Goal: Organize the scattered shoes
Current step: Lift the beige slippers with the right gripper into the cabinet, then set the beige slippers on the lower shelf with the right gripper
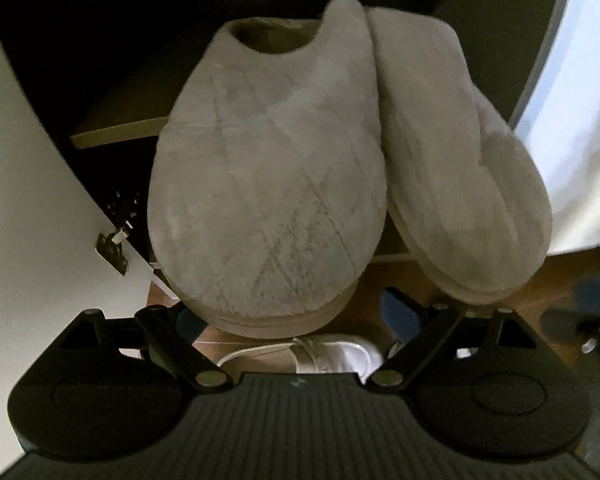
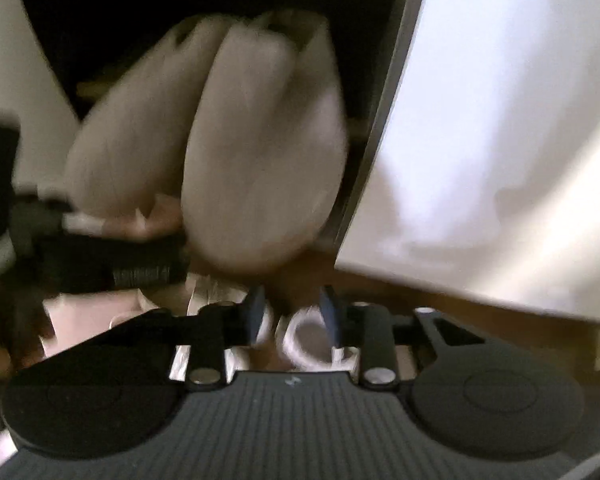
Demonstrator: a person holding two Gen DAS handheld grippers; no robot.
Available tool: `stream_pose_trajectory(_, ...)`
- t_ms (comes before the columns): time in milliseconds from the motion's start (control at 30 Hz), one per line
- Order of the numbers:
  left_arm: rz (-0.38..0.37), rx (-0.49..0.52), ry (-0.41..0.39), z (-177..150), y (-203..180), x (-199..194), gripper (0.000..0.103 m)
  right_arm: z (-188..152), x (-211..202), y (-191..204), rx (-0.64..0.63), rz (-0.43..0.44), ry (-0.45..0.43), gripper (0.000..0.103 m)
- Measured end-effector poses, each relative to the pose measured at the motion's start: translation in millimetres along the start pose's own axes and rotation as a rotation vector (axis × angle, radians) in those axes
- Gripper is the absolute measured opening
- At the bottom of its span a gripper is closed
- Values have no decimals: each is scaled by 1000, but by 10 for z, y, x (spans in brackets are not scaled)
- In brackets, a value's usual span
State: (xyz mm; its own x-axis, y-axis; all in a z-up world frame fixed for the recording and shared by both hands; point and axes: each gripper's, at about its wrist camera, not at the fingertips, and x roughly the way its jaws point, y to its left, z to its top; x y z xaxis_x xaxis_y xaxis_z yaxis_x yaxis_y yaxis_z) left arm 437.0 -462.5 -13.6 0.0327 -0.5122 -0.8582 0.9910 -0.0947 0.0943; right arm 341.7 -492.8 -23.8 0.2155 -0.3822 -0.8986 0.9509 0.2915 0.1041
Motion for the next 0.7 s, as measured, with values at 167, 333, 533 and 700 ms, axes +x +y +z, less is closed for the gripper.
stream_pose_trajectory(167,-4,47,9,70,-16,23,90,271,67,40,-6,-9,11,13)
stream_pose_trajectory(333,3,42,2,315,81,141,90,30,-25,138,-14,-6,5,12)
stream_pose_trajectory(533,19,81,-28,595,202,268,91,313,165,282,-6,-27,-46,12)
stream_pose_trajectory(700,16,70,-41,771,255,357,90,609,338,252,11,-77,-64,12)
